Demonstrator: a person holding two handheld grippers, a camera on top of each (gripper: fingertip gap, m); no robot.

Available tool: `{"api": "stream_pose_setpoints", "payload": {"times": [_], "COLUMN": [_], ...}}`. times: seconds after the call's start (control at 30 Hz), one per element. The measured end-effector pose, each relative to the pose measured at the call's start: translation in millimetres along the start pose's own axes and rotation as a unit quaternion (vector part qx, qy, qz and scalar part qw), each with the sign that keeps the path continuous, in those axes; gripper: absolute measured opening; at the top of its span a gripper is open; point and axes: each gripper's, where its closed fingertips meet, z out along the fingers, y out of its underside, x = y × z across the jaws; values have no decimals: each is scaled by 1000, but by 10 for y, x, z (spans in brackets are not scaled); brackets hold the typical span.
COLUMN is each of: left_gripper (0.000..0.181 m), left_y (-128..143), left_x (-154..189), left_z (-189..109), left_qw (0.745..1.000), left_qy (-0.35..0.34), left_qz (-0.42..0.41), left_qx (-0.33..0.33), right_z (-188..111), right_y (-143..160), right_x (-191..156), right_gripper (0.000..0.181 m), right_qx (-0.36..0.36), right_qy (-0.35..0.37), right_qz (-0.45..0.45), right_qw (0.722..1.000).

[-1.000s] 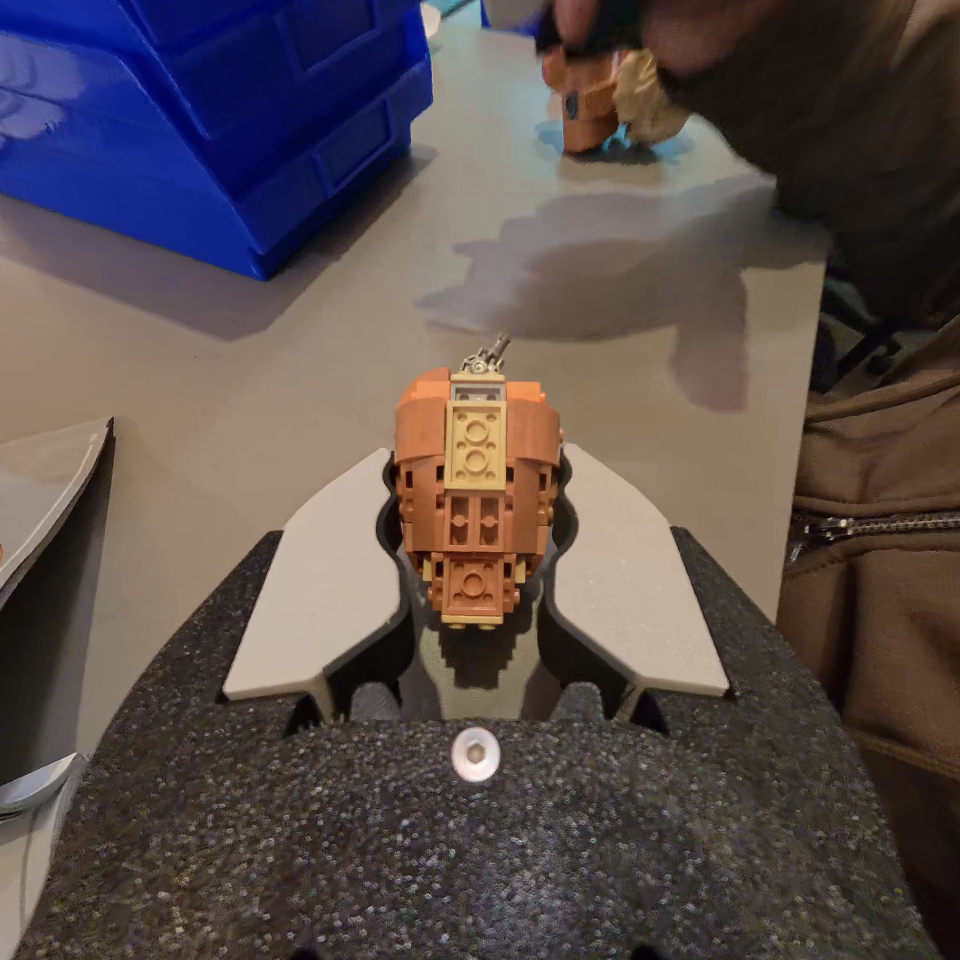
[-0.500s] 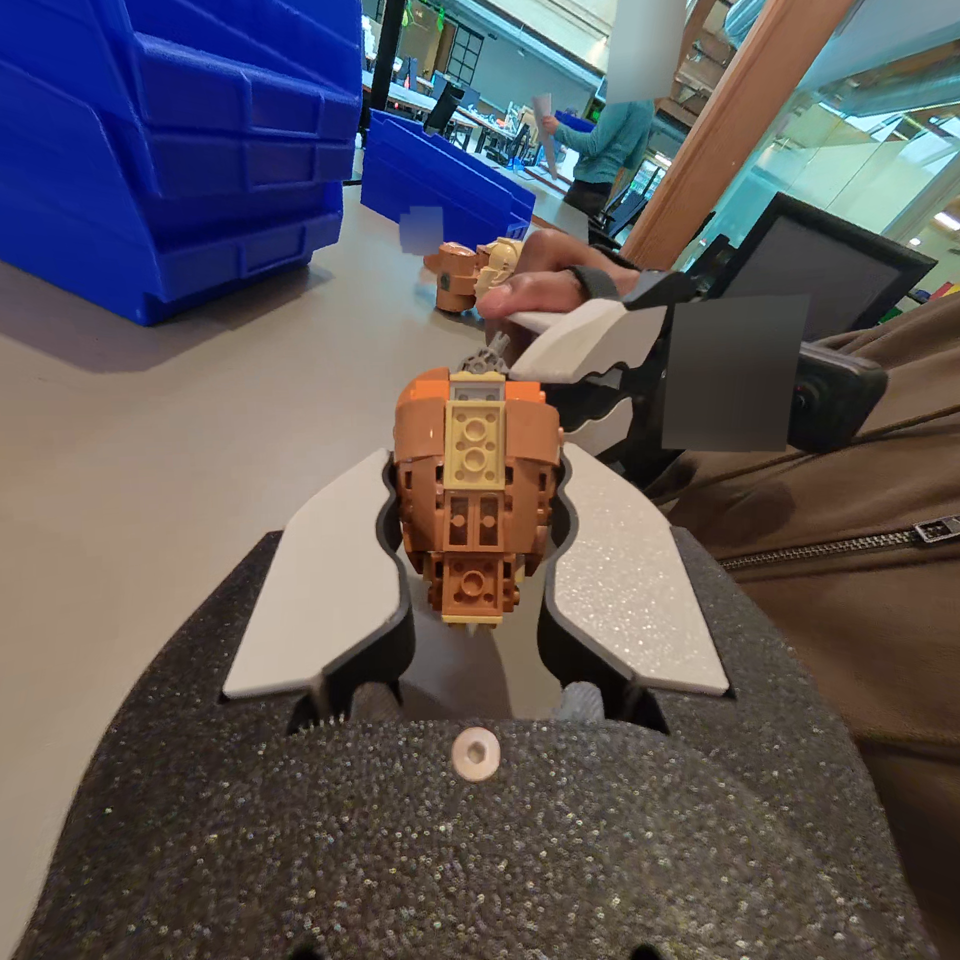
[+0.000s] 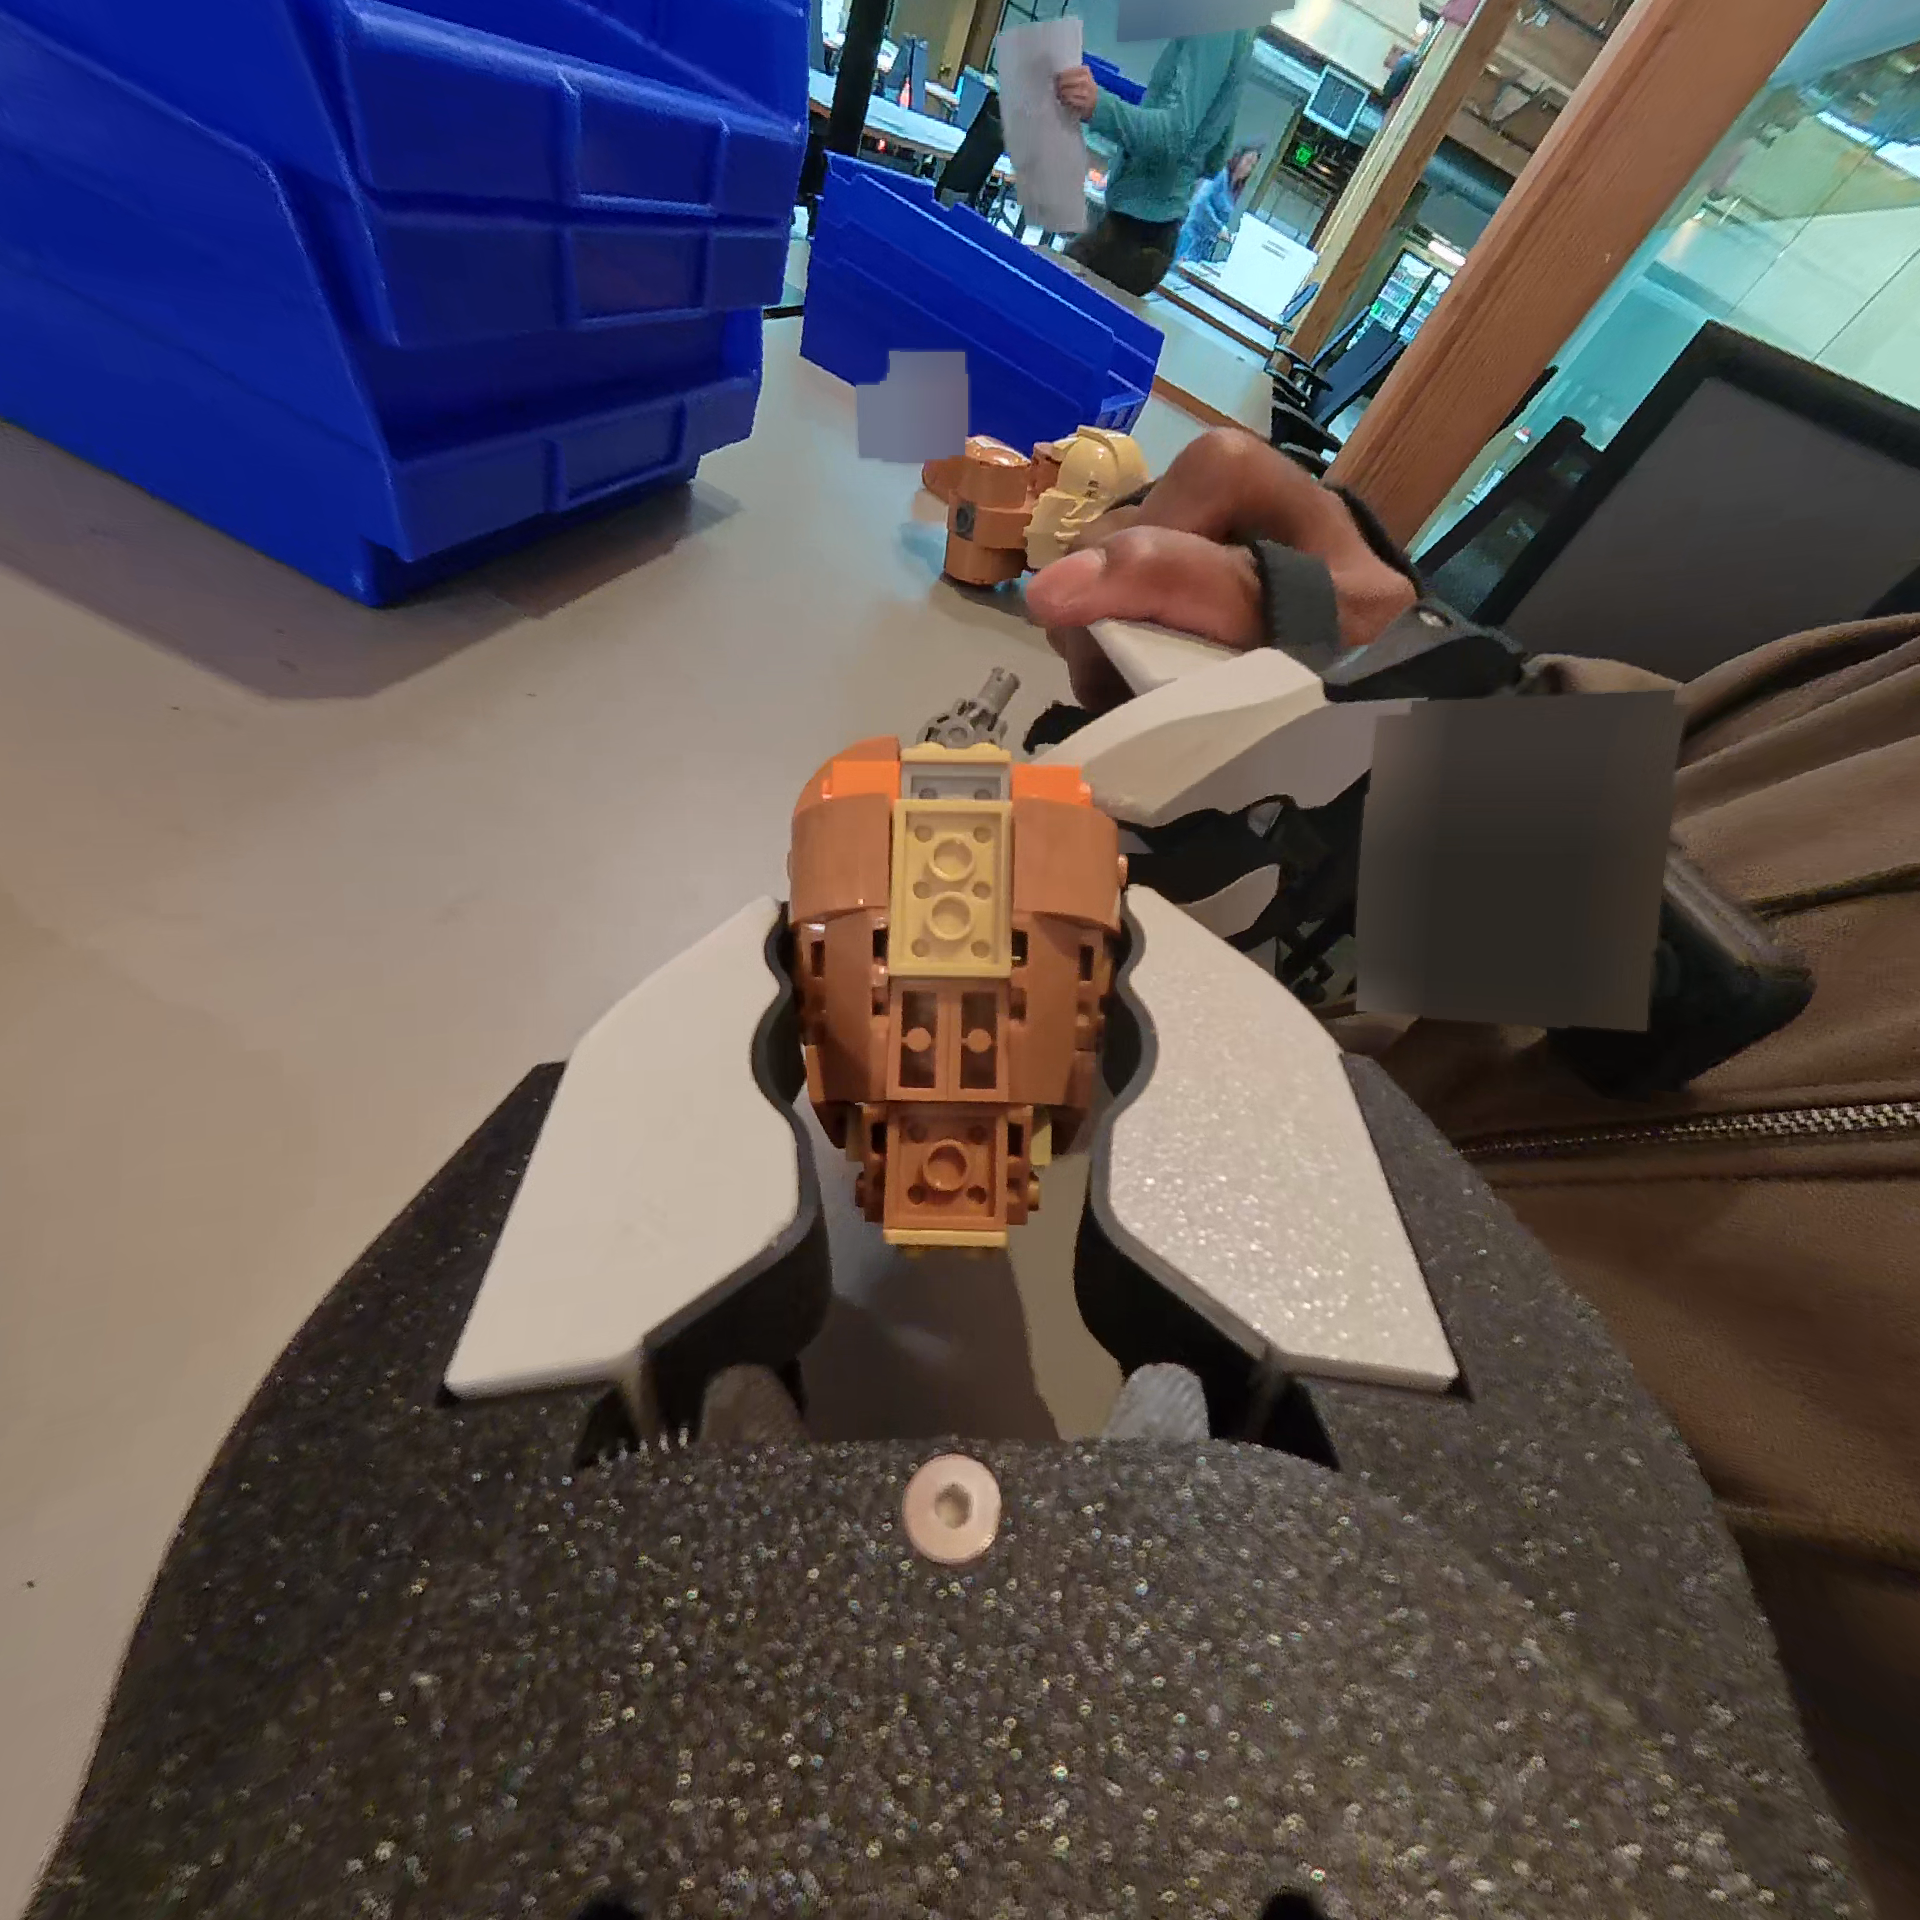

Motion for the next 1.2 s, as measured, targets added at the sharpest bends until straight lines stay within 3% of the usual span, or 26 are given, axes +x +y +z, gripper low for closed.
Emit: {"api": "stream_pose_setpoints", "payload": {"times": [0.77,0.8,0.83,0.87,1.07,1.2], "left_gripper": [56,56,56,56,56,56], "left_y": [-152,-166,-219,-235,-181,-184], "left_x": [144,146,133,135,41,-18], "left_z": [-53,-62,-93,-109,-67,-71], "left_qw": [988,986,982,978,995,998], "left_qy": [112,118,128,137,52,1], "left_qz": [-99,-106,-127,-138,-55,-2], "left_qx": [40,44,63,68,61,63], "right_z": [-98,-104,-139,-154,-136,-58], "right_y": [-108,-108,-129,-161,-121,-6], "right_x": [178,195,246,232,290,277], "right_gripper": [23,21,0,0,1,14], "right_qx": [55,56,66,79,65,27], "right_qy": [68,75,97,94,96,97], "right_qz": [-79,-82,-87,-95,-46,-49], "right_qw": [993,992,989,988,992,994]}}
